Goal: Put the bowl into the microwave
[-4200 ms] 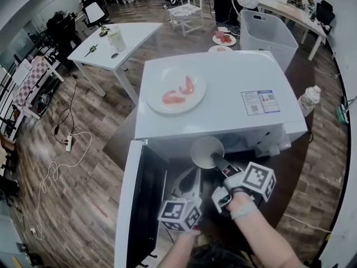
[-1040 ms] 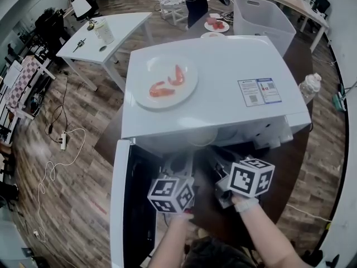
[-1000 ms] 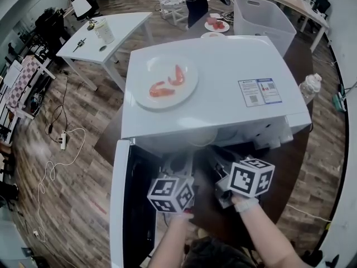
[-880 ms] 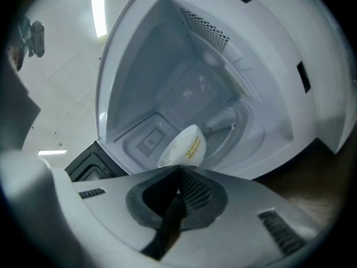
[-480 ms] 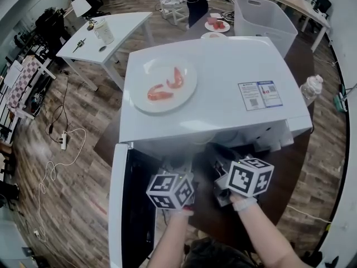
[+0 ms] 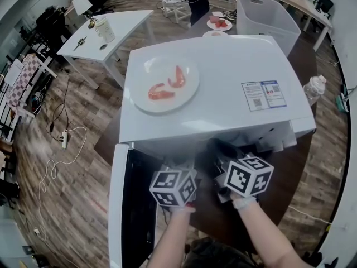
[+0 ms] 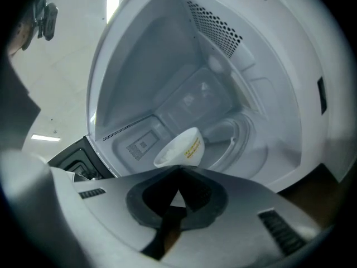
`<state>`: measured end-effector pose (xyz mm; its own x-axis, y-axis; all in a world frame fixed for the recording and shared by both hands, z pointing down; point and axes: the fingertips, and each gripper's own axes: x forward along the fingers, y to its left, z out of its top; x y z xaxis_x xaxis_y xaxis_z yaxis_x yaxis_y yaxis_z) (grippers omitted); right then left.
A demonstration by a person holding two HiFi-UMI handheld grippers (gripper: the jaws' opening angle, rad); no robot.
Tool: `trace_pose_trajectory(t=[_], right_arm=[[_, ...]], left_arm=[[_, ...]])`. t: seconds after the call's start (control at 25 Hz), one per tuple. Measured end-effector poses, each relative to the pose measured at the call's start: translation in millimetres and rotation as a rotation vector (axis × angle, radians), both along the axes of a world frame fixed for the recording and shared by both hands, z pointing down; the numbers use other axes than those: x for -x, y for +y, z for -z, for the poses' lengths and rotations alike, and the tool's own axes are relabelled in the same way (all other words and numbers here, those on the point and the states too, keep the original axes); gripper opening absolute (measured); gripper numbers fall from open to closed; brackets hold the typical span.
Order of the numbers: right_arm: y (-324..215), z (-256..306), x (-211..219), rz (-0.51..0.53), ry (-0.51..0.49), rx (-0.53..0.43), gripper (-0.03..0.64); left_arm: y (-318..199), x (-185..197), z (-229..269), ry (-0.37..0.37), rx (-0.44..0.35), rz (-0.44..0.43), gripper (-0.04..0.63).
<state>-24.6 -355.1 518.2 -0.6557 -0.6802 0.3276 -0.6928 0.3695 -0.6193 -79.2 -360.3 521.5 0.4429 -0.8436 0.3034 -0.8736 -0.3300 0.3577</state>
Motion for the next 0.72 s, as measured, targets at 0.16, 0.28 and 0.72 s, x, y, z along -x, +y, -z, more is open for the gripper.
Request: trace_pose_trajectory(t=[0.16, 0.28, 0.72], right_arm=[[-3.0, 0.5, -0.7, -0.002, 0.022, -0.006, 0.005], [-4.8, -0.5, -1.8, -0.003, 0.03, -0.004, 0.005], [-10.7, -2.8, -7.2, -0.018, 0.042, 0.004, 0.005]], left_arm=[[-2.7, -0.7, 0.5, 0.003, 0.004, 0.0, 0.005], [-3.7, -2.4, 0.1, -0.003, 0.011, -0.003, 0.005], [-7.7, -12.6, -0.2, -0.043, 0.05, -0.039, 0.005]])
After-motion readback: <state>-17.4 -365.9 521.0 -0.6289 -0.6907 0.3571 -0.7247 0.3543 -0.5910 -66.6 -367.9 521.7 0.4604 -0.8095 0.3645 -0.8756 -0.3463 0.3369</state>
